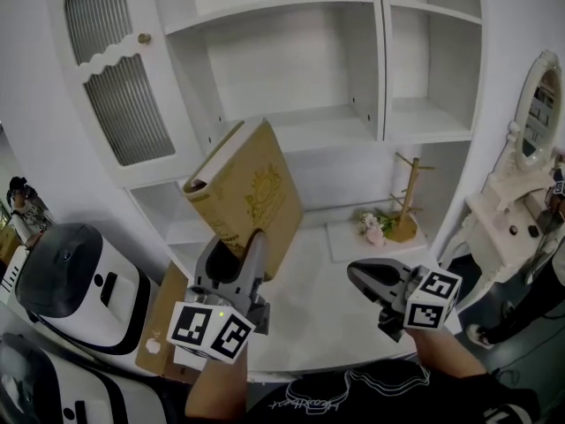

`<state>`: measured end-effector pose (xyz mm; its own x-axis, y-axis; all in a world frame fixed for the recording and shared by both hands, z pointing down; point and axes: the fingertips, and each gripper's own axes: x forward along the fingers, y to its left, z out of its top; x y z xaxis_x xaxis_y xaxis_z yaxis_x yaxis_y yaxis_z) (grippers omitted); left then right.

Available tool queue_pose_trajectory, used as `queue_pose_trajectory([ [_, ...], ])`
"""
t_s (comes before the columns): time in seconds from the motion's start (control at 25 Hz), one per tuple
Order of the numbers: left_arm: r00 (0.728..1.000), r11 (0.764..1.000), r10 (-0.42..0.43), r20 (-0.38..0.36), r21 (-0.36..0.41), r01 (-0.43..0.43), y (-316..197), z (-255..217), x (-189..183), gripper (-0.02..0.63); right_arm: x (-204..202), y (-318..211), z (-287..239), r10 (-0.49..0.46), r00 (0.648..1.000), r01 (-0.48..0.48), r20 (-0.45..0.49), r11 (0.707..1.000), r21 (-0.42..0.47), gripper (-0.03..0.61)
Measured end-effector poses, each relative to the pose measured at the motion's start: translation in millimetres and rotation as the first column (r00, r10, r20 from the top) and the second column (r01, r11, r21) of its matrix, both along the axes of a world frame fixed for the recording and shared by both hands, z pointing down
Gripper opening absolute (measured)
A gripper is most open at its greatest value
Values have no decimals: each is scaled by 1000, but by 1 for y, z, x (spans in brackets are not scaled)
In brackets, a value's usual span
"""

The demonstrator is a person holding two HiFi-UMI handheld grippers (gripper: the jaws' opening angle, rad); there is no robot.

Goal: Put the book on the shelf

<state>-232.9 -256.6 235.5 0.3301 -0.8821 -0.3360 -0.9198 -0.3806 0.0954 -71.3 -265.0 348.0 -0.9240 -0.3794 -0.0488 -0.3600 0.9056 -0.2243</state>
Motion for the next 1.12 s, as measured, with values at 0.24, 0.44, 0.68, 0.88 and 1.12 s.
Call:
queue_pose_trajectory([
  [0.24,998,996,-54,41,72,51,-24,-43,-5,195,-2,-28,-10,-28,1000,27,8,999,17,6],
  [0.44,993,988,-105,59,121,98,-40,-71,-11,195,4,-50,-12,-40,999,40,5,999,25,6],
  [0.68,983,978,-152,101,161,135,-64,-103,-15,195,13,-77,-22,-42,999,42,15,998,43,6],
  [0.88,972,970,-193,133,173,169,-90,-123,-18,195,21,-94,-19,-41,999,40,19,999,37,6],
  [1.12,961,965,-234,145,153,212,-126,-131,-26,195,25,-109,-12,-48,998,47,28,999,22,6],
])
